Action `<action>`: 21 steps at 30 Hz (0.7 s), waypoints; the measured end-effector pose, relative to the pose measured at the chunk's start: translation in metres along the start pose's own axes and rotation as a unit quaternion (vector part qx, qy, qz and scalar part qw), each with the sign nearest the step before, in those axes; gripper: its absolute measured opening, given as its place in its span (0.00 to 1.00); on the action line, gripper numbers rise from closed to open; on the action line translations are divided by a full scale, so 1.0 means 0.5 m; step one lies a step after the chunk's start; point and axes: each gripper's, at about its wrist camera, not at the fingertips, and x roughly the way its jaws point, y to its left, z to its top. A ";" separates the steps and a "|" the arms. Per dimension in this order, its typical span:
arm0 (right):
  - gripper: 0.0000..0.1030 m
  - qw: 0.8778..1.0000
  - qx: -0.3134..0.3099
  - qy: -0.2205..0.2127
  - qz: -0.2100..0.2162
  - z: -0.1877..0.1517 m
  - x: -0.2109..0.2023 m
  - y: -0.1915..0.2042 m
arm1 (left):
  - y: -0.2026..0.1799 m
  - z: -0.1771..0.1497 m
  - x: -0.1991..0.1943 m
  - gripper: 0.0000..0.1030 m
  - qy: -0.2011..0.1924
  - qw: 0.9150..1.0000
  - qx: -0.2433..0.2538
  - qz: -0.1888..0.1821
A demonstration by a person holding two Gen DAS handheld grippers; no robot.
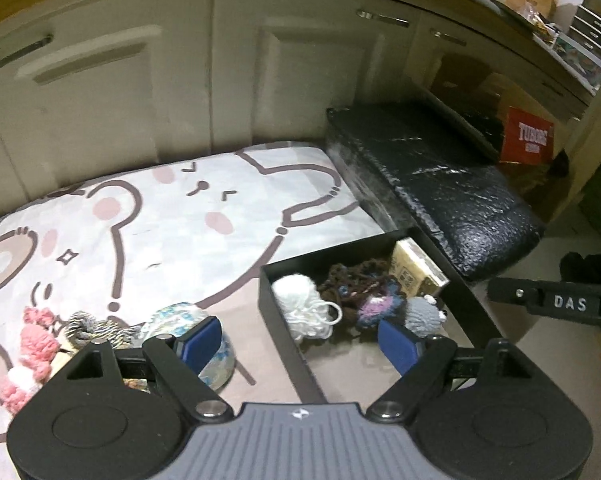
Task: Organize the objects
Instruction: 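Withdraw both open tools from the box back toward the remaining toys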
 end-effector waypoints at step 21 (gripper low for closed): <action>0.99 0.998 -0.061 -0.020 -0.026 -0.034 -0.018 0.010 | 0.045 -0.022 -0.015 1.00 0.001 0.998 -0.024 0.065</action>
